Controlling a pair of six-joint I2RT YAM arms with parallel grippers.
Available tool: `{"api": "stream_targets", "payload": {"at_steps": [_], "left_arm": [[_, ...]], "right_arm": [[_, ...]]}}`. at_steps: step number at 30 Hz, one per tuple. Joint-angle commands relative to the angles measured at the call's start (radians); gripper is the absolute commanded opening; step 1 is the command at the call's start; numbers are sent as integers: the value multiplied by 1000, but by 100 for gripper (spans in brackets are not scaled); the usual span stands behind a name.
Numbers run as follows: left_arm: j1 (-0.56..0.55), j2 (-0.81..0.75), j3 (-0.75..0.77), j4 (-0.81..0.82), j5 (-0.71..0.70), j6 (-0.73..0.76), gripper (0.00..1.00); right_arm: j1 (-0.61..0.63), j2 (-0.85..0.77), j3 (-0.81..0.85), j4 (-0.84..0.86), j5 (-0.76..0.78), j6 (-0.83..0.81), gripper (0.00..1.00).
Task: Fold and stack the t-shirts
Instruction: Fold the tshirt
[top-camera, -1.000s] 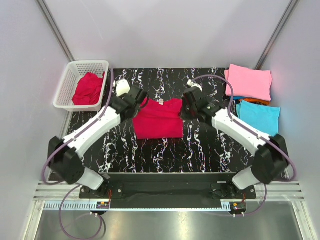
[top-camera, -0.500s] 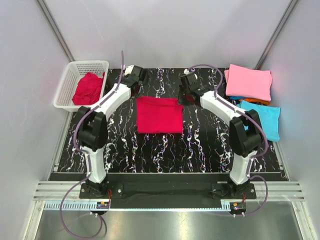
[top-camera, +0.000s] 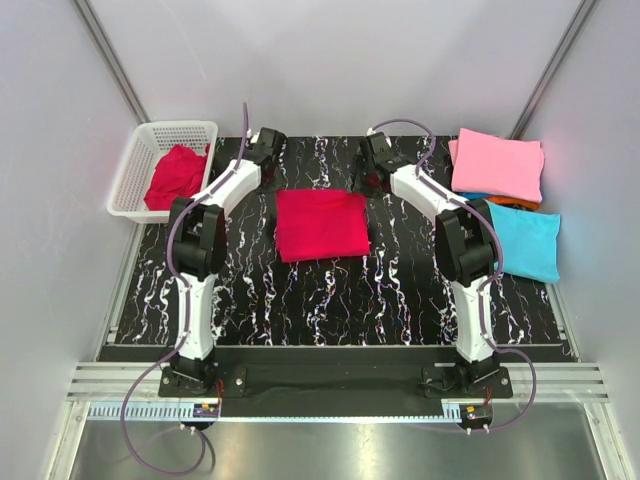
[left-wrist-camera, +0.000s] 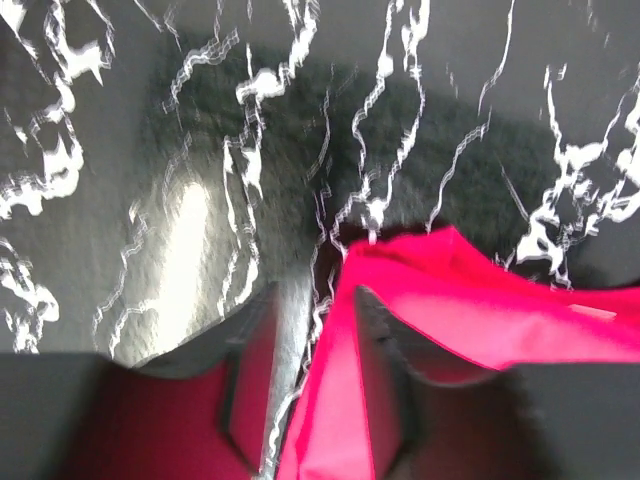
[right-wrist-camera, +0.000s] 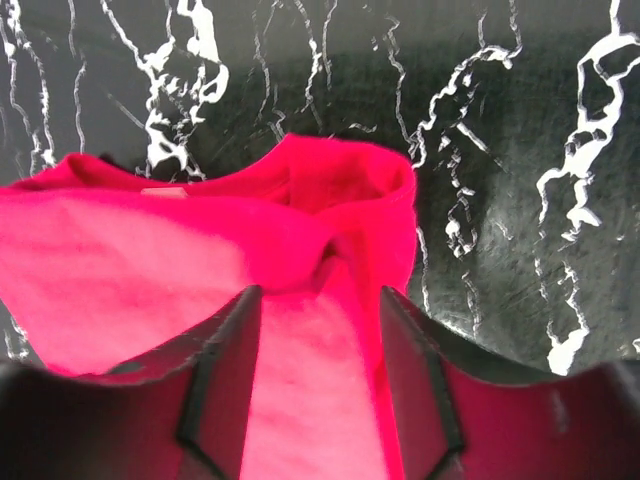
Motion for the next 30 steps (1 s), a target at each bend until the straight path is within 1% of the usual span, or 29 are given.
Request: {"api": "stream_targets", "payload": {"at_steps": [1, 3, 4, 6, 9, 10, 12, 13, 14, 15, 16, 17, 19, 20, 23, 26, 30], "left_arm": [[16, -56, -48, 176, 14, 70, 47], [16, -102, -82, 242, -9, 82, 56], [18, -114, -104, 258, -17, 88, 60], [18, -137, -110, 258, -18, 93, 63], [18, -162, -119, 227, 47, 90, 63], [18, -171, -131, 218, 119, 90, 63], [16, -197, -153, 198, 185, 61, 63], [16, -206, -177, 192, 243, 49, 62], [16, -220, -187, 190, 259, 38, 61], [16, -225, -194, 178, 259, 12, 60], [16, -228, -202, 174, 299, 1, 59], [16, -225, -198, 163, 305, -8, 55], [16, -211, -173, 125, 308, -37, 51], [16, -191, -162, 112, 317, -42, 46], [16, -160, -127, 72, 340, -63, 40], [16, -133, -115, 66, 356, -70, 37], [16, -59, -67, 49, 379, -60, 37]], "right_arm": [[-8, 8, 94, -18, 7, -17, 62], [-9, 10, 103, -15, 19, -19, 68], [-11, 11, 109, -17, 22, -23, 69], [-11, 2, 117, -18, 22, -19, 70], [-9, -16, 105, -21, -13, -4, 69], [-11, -22, 90, -21, -36, 7, 66], [-9, -32, 74, -20, -94, 18, 59], [-9, -32, 60, -21, -145, 29, 55], [-9, -33, 53, -26, -165, 32, 44], [-8, -36, 41, -26, -177, 35, 38], [-8, -39, 25, -24, -193, 42, 33], [-9, -42, 19, -24, -199, 46, 24], [-9, -42, 16, -24, -211, 47, 18], [-9, -39, 19, -26, -208, 46, 17], [-11, -23, 48, -35, -205, 42, 16], [-11, -4, 74, -37, -216, 42, 16], [-11, 31, 105, -44, -214, 35, 16]]}}
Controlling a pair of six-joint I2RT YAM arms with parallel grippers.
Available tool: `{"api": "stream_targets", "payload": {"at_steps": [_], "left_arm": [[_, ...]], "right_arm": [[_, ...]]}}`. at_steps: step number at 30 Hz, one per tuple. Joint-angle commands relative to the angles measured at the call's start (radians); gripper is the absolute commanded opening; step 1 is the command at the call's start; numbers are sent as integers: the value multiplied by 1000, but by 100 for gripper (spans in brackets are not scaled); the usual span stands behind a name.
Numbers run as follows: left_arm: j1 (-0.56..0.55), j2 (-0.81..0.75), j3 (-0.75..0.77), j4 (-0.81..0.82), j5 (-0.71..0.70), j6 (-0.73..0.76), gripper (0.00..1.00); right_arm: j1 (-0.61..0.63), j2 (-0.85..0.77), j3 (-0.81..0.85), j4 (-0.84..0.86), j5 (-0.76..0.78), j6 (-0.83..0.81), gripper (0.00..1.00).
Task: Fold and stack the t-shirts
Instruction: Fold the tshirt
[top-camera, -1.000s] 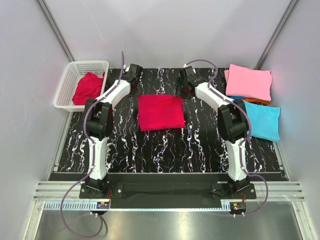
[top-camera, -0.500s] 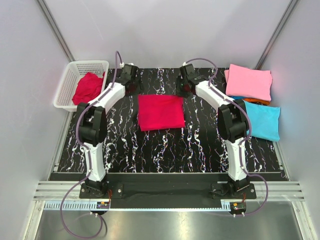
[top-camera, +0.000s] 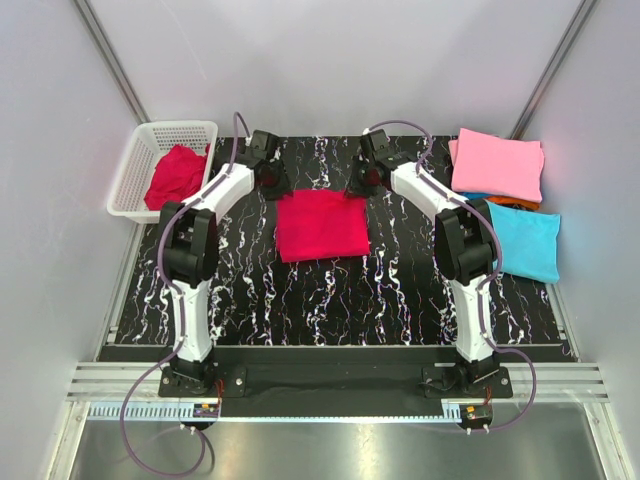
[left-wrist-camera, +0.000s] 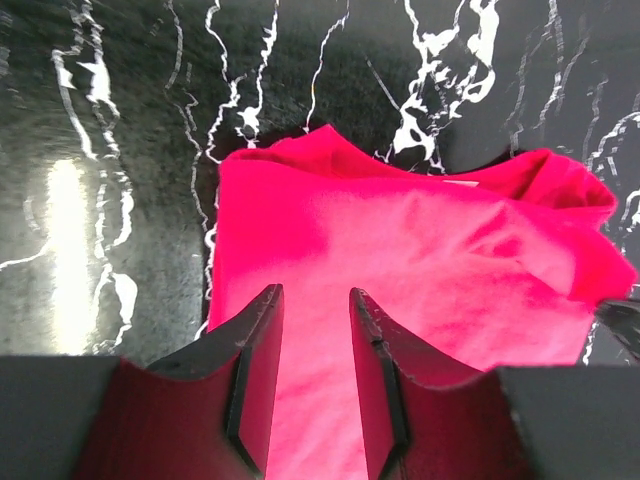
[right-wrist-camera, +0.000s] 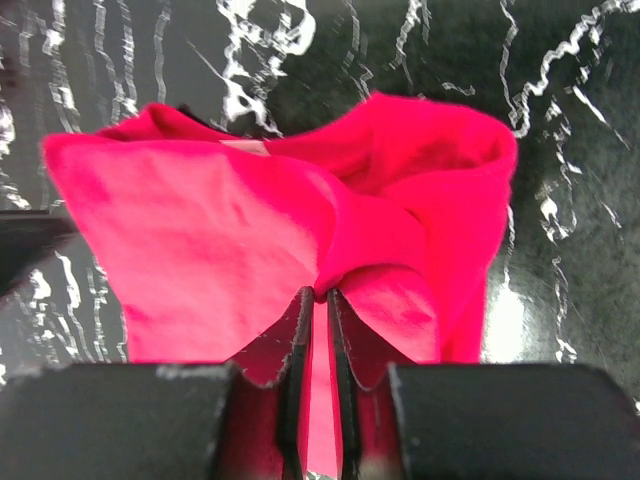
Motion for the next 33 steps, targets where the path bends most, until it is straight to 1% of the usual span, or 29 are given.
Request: {"api": "stream_targets", "payload": {"at_steps": [1, 6, 9, 16, 20, 25, 30, 33], "left_arm": [[0, 61, 76, -20, 61, -8, 37], [2, 112, 111, -23, 45, -2, 36], [3, 132, 131, -24, 29, 6, 36], [9, 150, 166, -29, 4, 16, 37], [14, 170, 177, -38, -2, 19, 37], [16, 191, 180, -50, -27, 30, 37], [16, 211, 177, -69, -54, 44, 37], [16, 214, 174, -69, -60, 50, 37]], "right_arm": [[-3, 15, 72, -6, -22, -8, 17], [-9, 76, 116, -7, 51, -42, 17], [-29, 137, 167, -16, 54, -43, 17], [-54, 262, 297, -76, 132, -26, 13], [-61, 314, 360, -111, 224, -22, 13], [-74, 377, 489, -162, 241, -34, 11], [-75, 349, 552, -184, 274, -65, 11], [-75, 290, 530, -203, 229, -75, 15]]}}
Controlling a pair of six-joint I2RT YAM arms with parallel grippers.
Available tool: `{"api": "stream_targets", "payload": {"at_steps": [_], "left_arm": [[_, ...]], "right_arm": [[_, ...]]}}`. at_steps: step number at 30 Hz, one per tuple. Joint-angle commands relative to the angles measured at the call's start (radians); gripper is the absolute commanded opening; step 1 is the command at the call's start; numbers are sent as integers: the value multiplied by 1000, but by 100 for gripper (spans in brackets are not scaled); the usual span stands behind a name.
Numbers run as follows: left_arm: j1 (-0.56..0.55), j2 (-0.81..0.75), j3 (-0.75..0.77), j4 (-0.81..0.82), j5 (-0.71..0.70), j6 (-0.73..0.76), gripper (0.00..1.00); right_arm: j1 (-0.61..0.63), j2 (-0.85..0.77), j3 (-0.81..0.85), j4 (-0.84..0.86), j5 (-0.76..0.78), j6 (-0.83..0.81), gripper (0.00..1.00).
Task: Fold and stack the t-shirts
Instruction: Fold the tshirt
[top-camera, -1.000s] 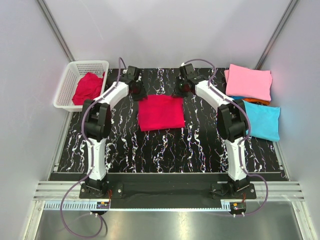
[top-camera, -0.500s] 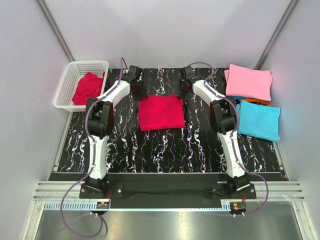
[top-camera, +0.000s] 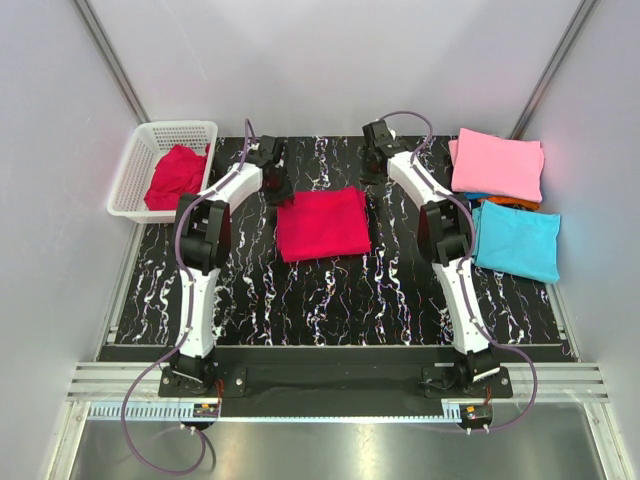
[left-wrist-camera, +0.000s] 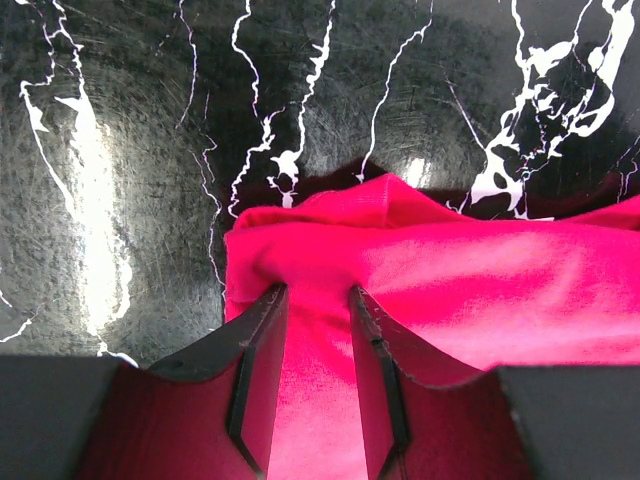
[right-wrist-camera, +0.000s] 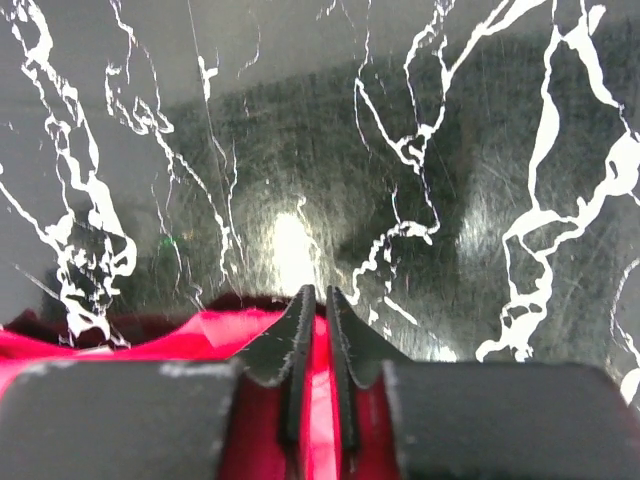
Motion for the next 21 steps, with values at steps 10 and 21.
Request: {"api": "stream_targets", "payload": {"at_steps": [10, 21], "left_arm": [[0, -71, 6, 55, -3, 58, 47], [-19, -324, -255, 52, 128, -39, 50]], "right_arm": [[57, -390, -253, -34, -139, -66, 31], [103, -499, -560, 87, -359, -16, 33]]}}
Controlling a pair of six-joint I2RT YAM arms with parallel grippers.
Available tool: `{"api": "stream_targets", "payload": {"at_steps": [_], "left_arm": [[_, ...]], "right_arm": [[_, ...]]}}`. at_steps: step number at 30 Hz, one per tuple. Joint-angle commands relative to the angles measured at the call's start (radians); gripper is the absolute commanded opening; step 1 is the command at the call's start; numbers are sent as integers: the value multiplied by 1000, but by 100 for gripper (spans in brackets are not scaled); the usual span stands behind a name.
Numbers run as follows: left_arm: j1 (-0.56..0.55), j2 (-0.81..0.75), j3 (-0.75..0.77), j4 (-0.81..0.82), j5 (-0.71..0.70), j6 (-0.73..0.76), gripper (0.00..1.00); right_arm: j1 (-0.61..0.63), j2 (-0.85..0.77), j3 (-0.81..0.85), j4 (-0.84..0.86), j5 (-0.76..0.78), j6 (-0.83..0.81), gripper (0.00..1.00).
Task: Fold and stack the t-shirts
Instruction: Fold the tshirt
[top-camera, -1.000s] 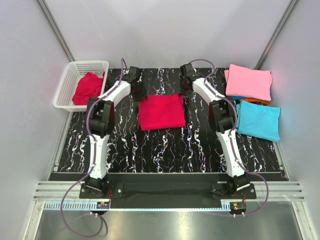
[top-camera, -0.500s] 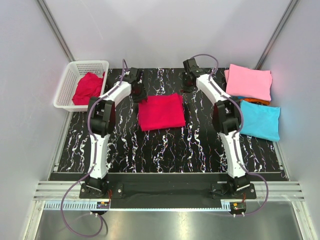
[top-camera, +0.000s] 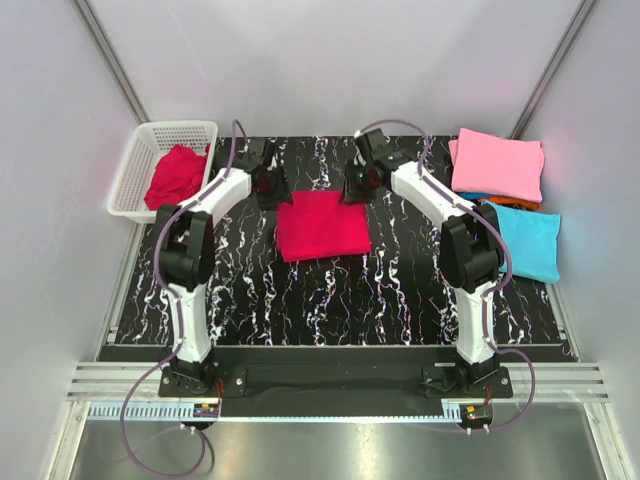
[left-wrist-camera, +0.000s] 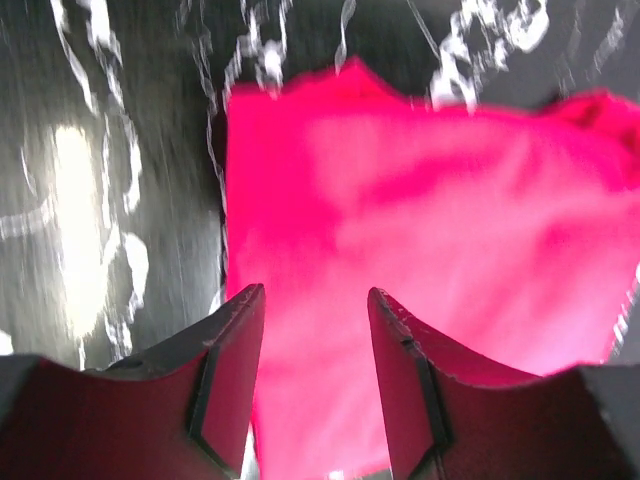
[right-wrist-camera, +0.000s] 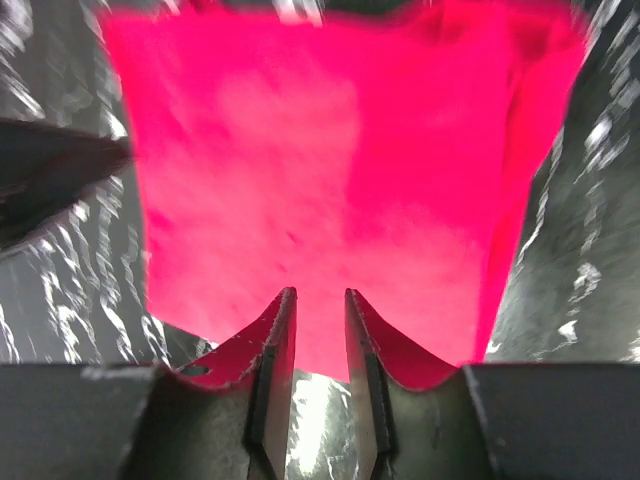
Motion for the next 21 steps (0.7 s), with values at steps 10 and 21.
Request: {"api": "stream_targets", "payload": {"at_steps": [10, 21], "left_arm": [[-98, -174, -242, 48, 224, -128, 49], [-118, -112, -282, -164, -67, -174, 48]], "right_arm": [[-8, -32, -207, 141, -176, 10, 31], [-23, -23, -365, 138, -78, 26, 29]]}}
